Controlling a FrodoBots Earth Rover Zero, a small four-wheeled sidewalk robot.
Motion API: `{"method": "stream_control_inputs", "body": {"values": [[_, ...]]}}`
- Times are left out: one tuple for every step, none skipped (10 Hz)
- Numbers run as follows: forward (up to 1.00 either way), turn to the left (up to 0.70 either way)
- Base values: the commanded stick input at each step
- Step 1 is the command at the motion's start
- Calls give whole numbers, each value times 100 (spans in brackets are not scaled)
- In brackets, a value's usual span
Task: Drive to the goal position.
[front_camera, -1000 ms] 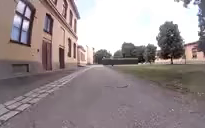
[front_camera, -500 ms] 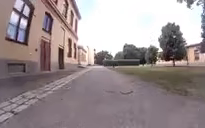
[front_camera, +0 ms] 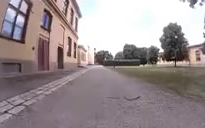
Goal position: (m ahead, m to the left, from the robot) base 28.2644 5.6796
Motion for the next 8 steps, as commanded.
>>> {"method": "stream_control_inputs", "body": {"values": [[85, 1], [85, 1], [85, 1], [85, 1], [85, 1], [85, 1], [85, 1], [85, 1]]}}
